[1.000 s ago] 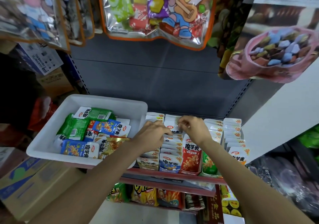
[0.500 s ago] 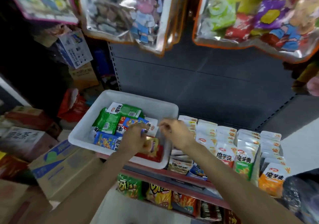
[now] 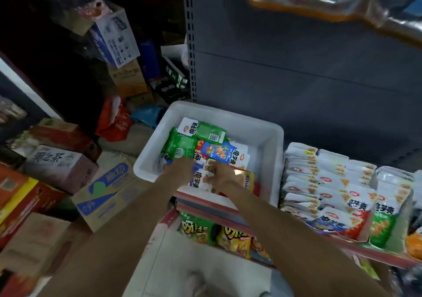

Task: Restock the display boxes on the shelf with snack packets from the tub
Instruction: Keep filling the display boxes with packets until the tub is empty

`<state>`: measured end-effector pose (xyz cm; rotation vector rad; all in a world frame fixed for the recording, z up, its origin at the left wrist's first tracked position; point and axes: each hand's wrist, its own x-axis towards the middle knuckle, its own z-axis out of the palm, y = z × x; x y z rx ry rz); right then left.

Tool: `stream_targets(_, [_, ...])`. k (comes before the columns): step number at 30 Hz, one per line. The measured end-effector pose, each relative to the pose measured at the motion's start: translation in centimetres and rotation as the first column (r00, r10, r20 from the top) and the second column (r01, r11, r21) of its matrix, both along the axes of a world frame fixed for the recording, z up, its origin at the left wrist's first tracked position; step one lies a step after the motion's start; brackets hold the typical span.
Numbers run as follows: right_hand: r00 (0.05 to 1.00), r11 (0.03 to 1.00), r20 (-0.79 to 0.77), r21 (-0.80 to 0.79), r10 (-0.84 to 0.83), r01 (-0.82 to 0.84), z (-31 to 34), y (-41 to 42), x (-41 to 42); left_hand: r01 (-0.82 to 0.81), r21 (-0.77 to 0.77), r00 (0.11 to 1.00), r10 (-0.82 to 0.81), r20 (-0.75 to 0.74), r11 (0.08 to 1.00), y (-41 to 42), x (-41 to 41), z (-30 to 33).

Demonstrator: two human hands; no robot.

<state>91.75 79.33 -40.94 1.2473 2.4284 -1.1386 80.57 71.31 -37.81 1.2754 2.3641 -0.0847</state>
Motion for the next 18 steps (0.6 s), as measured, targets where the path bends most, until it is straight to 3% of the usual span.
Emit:
stream_targets(4, [0.998,0.987,-0.039,0.151,-0.054,0.059,0.6,0.7,-0.4,-0.034,0.074,0.999,0.033,0.012,0.997,-0.1,-0.6,-0.1])
stream_targets(7, [0.988,0.972,-0.155,0.229,-0.021,0.056,2.2,2.1,0.6,-0.062,0.208,0.996,0.048,0.071,0.976,0.0,-1.1,0.0])
stream_targets(9, [0.961,0.968,-0.275,0.232,-0.027,0.093,3.6,2.8,1.7,-0.106,0.319,0.981,0.046,0.189,0.942,0.0,-0.9,0.1])
stream_targets(13, [0.833,0.973,-0.529,0.057,-0.161,0.224,6.8,3.9,4.5,-0.174,0.554,0.925,-0.058,0.376,0.814,0.7,1.5,1.9])
stream_targets(18, [0.702,0.933,-0.616,-0.192,-0.357,0.306,10.6,6.1,9.9,-0.291,0.683,0.818,-0.196,0.541,0.670,3.3,6.7,5.8])
